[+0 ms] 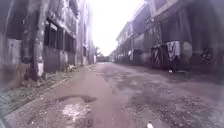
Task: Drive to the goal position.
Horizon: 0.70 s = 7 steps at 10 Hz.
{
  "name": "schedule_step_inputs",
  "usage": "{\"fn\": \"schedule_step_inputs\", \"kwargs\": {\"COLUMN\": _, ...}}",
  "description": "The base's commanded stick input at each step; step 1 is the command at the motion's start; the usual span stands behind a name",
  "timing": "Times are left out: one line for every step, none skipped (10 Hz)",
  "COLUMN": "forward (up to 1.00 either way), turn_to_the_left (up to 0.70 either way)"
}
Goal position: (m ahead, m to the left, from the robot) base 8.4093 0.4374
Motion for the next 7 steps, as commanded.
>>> {"fn": "schedule_step_inputs", "kwargs": {"forward": 0.70, "turn_to_the_left": 0.00}}
{"fn": "schedule_step_inputs", "kwargs": {"forward": 0.70, "turn_to_the_left": 0.00}}
{"fn": "schedule_step_inputs", "kwargs": {"forward": 0.70, "turn_to_the_left": 0.00}}
{"fn": "schedule_step_inputs", "kwargs": {"forward": 0.70, "turn_to_the_left": 0.00}}
{"fn": "schedule_step_inputs", "kwargs": {"forward": 0.70, "turn_to_the_left": 0.00}}
{"fn": "schedule_step_inputs", "kwargs": {"forward": 0.70, "turn_to_the_left": 0.00}}
{"fn": "schedule_step_inputs", "kwargs": {"forward": 0.70, "turn_to_the_left": 0.00}}
